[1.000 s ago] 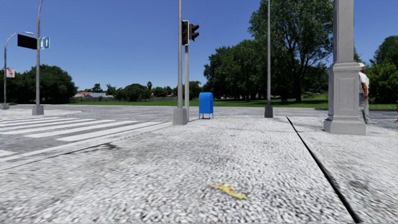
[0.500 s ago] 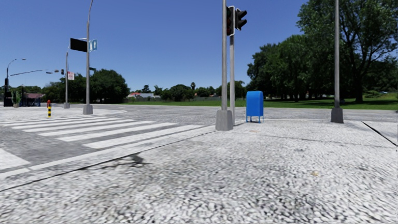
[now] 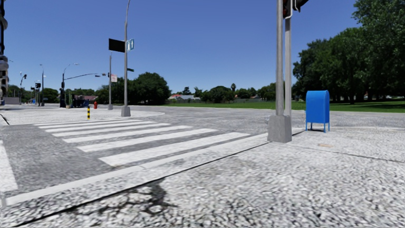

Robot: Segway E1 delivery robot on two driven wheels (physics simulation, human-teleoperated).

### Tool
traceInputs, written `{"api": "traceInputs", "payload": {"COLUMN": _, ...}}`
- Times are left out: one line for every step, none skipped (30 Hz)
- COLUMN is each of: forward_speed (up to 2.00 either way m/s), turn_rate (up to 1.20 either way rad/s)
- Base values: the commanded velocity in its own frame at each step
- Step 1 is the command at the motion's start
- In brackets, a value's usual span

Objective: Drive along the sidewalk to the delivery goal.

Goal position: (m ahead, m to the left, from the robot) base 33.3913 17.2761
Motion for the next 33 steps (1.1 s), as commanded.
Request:
{"api": "traceInputs", "payload": {"forward_speed": 2.00, "turn_rate": 0.45}}
{"api": "traceInputs", "payload": {"forward_speed": 2.00, "turn_rate": 0.45}}
{"api": "traceInputs", "payload": {"forward_speed": 2.00, "turn_rate": 0.45}}
{"api": "traceInputs", "payload": {"forward_speed": 2.00, "turn_rate": 0.45}}
{"api": "traceInputs", "payload": {"forward_speed": 2.00, "turn_rate": 0.45}}
{"api": "traceInputs", "payload": {"forward_speed": 2.00, "turn_rate": 0.45}}
{"api": "traceInputs", "payload": {"forward_speed": 2.00, "turn_rate": 0.45}}
{"api": "traceInputs", "payload": {"forward_speed": 2.00, "turn_rate": 0.45}}
{"api": "traceInputs", "payload": {"forward_speed": 2.00, "turn_rate": 0.45}}
{"api": "traceInputs", "payload": {"forward_speed": 2.00, "turn_rate": 0.45}}
{"api": "traceInputs", "payload": {"forward_speed": 2.00, "turn_rate": 0.45}}
{"api": "traceInputs", "payload": {"forward_speed": 2.00, "turn_rate": 0.45}}
{"api": "traceInputs", "payload": {"forward_speed": 2.00, "turn_rate": 0.45}}
{"api": "traceInputs", "payload": {"forward_speed": 2.00, "turn_rate": 0.45}}
{"api": "traceInputs", "payload": {"forward_speed": 2.00, "turn_rate": 0.45}}
{"api": "traceInputs", "payload": {"forward_speed": 2.00, "turn_rate": 0.45}}
{"api": "traceInputs", "payload": {"forward_speed": 2.00, "turn_rate": 0.45}}
{"api": "traceInputs", "payload": {"forward_speed": 2.00, "turn_rate": 0.45}}
{"api": "traceInputs", "payload": {"forward_speed": 2.00, "turn_rate": 0.45}}
{"api": "traceInputs", "payload": {"forward_speed": 2.00, "turn_rate": 0.45}}
{"api": "traceInputs", "payload": {"forward_speed": 2.00, "turn_rate": 0.45}}
{"api": "traceInputs", "payload": {"forward_speed": 2.00, "turn_rate": 0.45}}
{"api": "traceInputs", "payload": {"forward_speed": 2.00, "turn_rate": 0.45}}
{"api": "traceInputs", "payload": {"forward_speed": 2.00, "turn_rate": 0.45}}
{"api": "traceInputs", "payload": {"forward_speed": 2.00, "turn_rate": 0.45}}
{"api": "traceInputs", "payload": {"forward_speed": 2.00, "turn_rate": 0.45}}
{"api": "traceInputs", "payload": {"forward_speed": 2.00, "turn_rate": 0.45}}
{"api": "traceInputs", "payload": {"forward_speed": 2.00, "turn_rate": 0.45}}
{"api": "traceInputs", "payload": {"forward_speed": 2.00, "turn_rate": 0.45}}
{"api": "traceInputs", "payload": {"forward_speed": 1.92, "turn_rate": 0.45}}
{"api": "traceInputs", "payload": {"forward_speed": 1.76, "turn_rate": 0.45}}
{"api": "traceInputs", "payload": {"forward_speed": 1.64, "turn_rate": 0.45}}
{"api": "traceInputs", "payload": {"forward_speed": 1.58, "turn_rate": 0.45}}
